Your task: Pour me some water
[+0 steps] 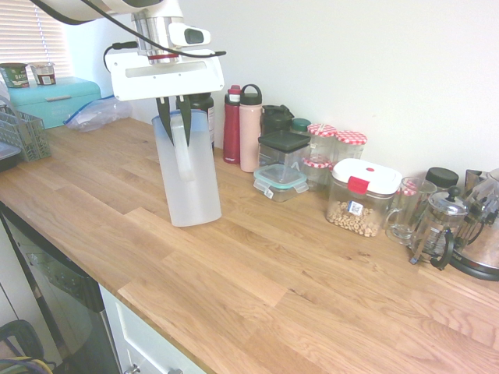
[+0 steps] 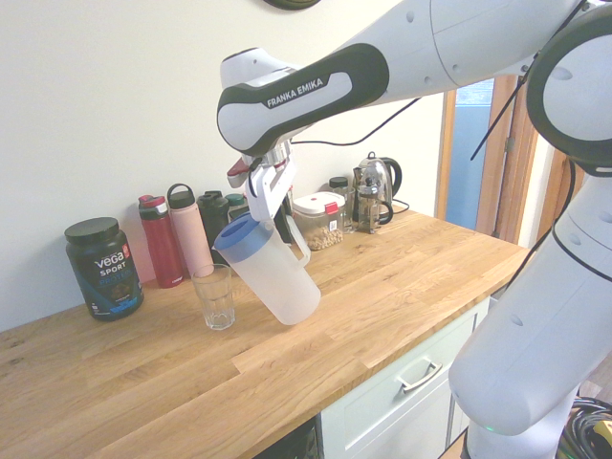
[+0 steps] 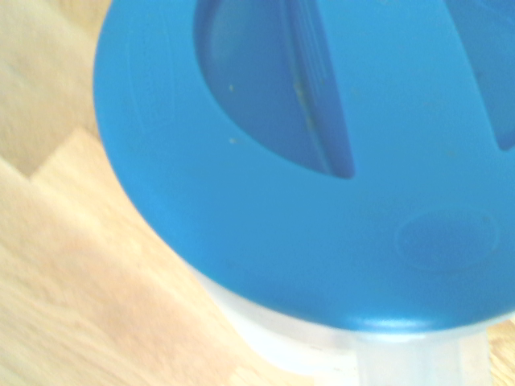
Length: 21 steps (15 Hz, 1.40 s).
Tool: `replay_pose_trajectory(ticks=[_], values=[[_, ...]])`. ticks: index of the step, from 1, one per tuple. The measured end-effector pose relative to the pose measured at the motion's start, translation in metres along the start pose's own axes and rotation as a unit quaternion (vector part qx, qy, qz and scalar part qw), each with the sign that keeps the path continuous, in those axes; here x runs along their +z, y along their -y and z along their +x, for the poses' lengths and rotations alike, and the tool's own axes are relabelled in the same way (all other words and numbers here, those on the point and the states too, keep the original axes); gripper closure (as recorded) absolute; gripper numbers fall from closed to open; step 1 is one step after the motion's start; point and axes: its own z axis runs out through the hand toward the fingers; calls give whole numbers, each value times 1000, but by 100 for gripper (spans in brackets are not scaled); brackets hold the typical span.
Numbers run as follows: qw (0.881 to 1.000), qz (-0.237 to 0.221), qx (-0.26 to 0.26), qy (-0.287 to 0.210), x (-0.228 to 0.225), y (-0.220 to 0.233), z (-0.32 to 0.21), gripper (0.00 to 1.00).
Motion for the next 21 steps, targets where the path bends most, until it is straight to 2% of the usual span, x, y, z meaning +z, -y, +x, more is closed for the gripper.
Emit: replay_pose_trajectory(ticks=[10, 16, 21], values=[[998, -49, -31, 29, -1, 21, 45, 100], [993, -90, -59, 45, -11, 27, 42, 100], [991, -103, -69, 50, -10, 35, 52, 100]])
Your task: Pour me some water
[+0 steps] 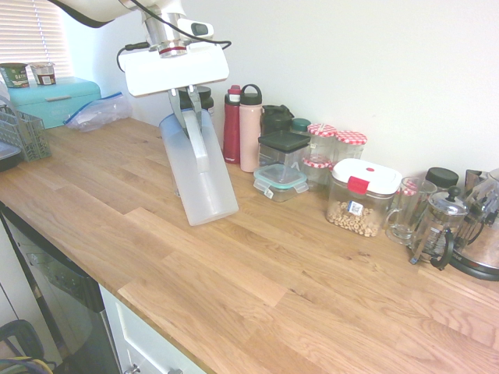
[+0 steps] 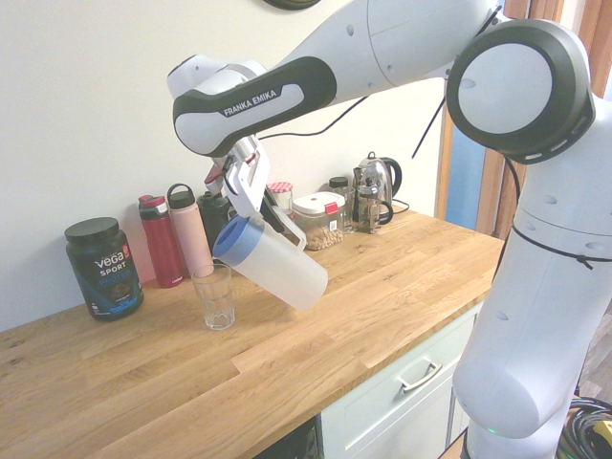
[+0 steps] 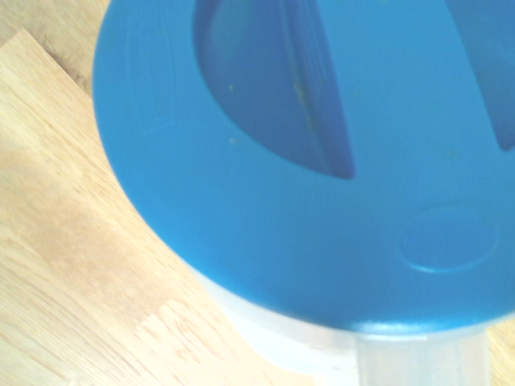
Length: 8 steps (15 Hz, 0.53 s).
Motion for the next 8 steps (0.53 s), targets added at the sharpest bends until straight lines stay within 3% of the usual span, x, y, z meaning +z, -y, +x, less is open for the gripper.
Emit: replay_pose_trajectory(ticks=[8], values=[[1000, -17, -21, 9, -3, 19, 3, 100]])
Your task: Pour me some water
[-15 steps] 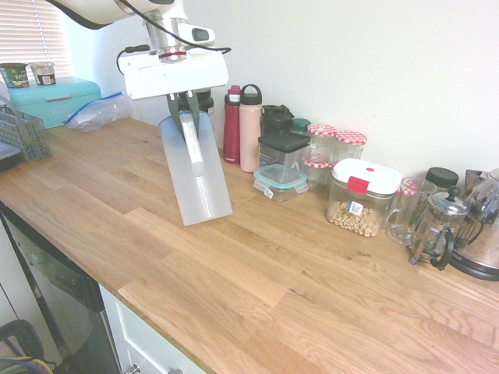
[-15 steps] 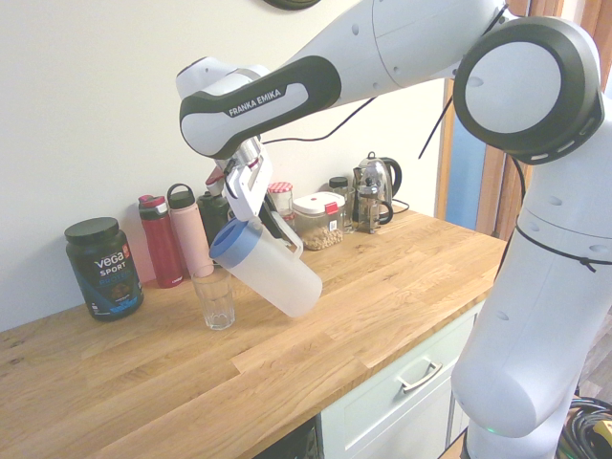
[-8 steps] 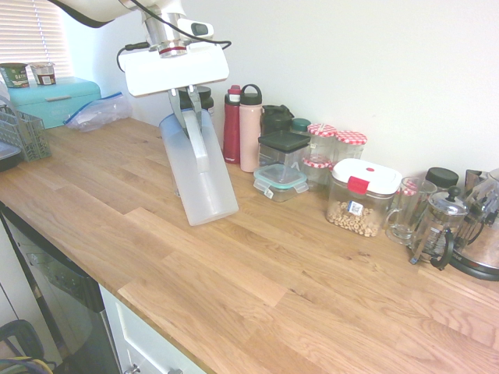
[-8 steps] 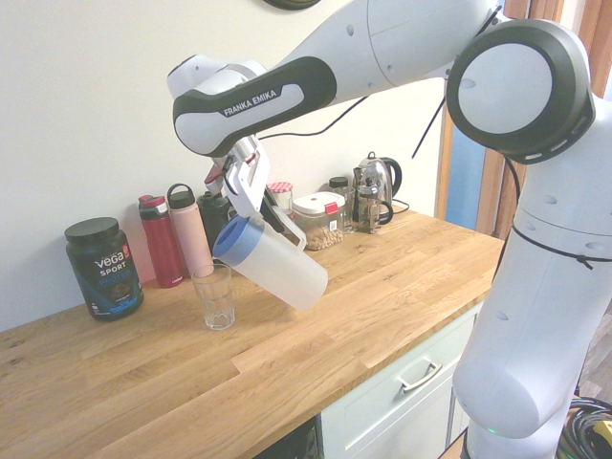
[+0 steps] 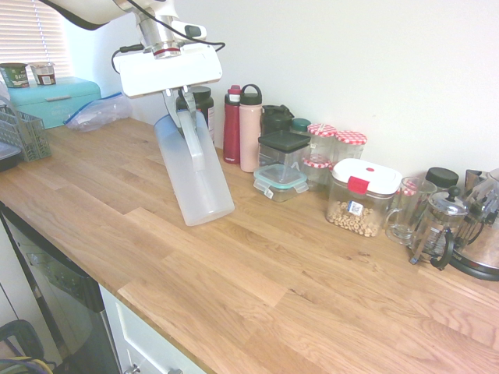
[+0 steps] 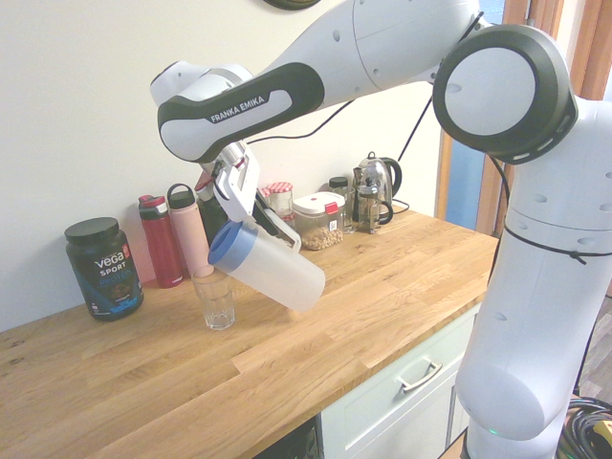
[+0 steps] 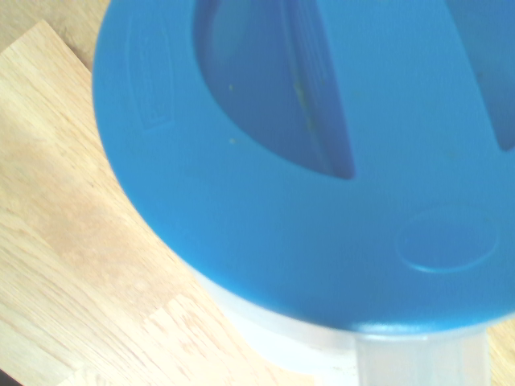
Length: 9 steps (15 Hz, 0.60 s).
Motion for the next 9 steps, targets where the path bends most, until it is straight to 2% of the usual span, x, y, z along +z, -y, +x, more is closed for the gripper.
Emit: replay_pose_trajectory(ticks=[9], values=[[1000, -11, 1, 3, 6, -2, 5, 100]])
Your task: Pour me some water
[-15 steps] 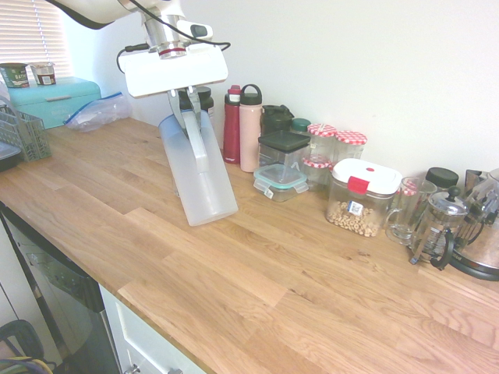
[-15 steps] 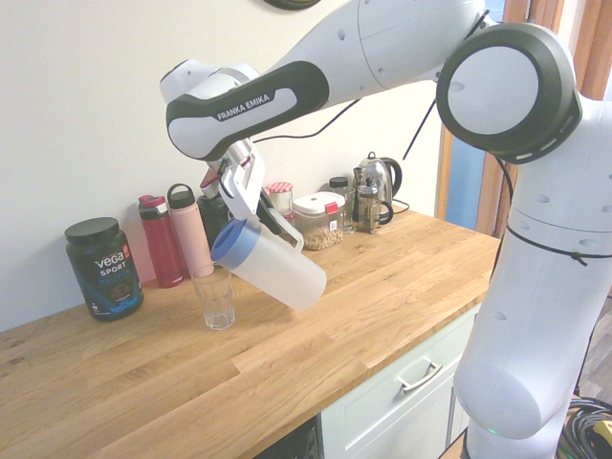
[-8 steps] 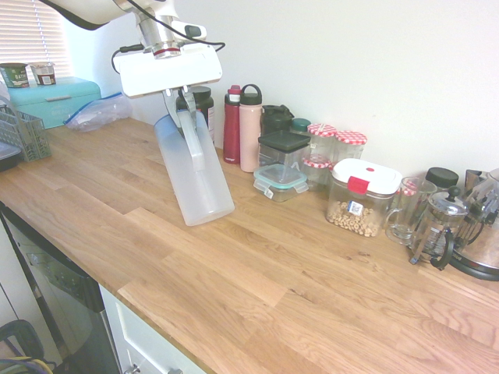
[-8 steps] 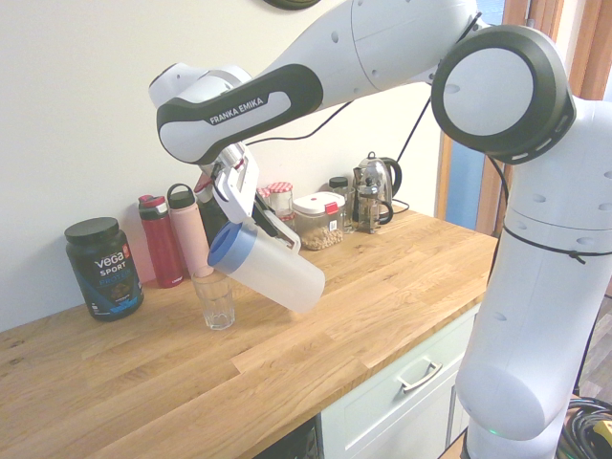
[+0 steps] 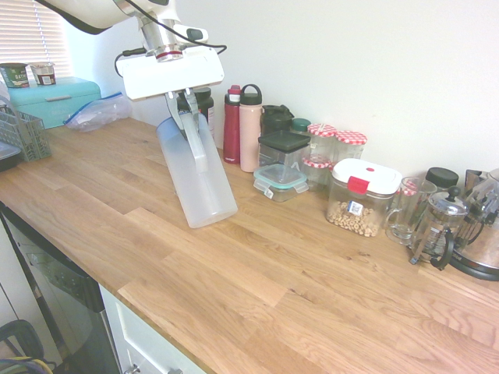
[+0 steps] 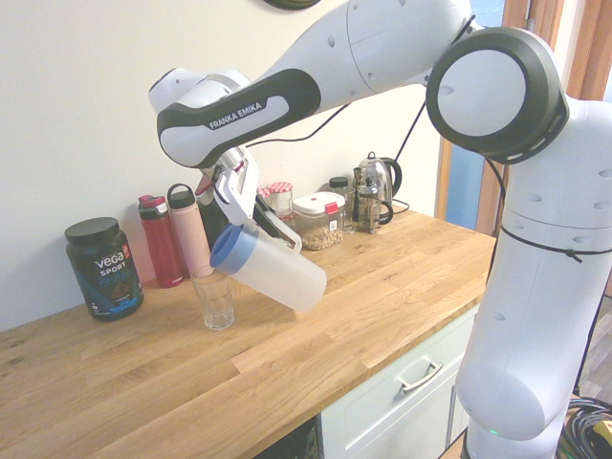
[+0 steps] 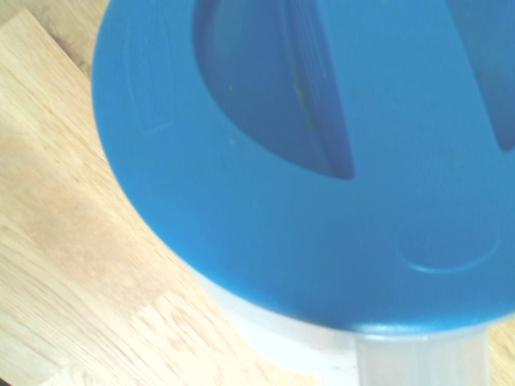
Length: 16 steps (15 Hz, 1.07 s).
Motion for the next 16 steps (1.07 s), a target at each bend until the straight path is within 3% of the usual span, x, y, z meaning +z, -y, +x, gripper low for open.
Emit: replay_pose_trajectory(ticks=[7, 12, 16], values=[[1000, 10, 12, -5, -5, -9, 3, 100], [990, 113, 69, -38, -21, -78, 3, 100], [966, 190, 156, -80, 13, -146, -14, 100]])
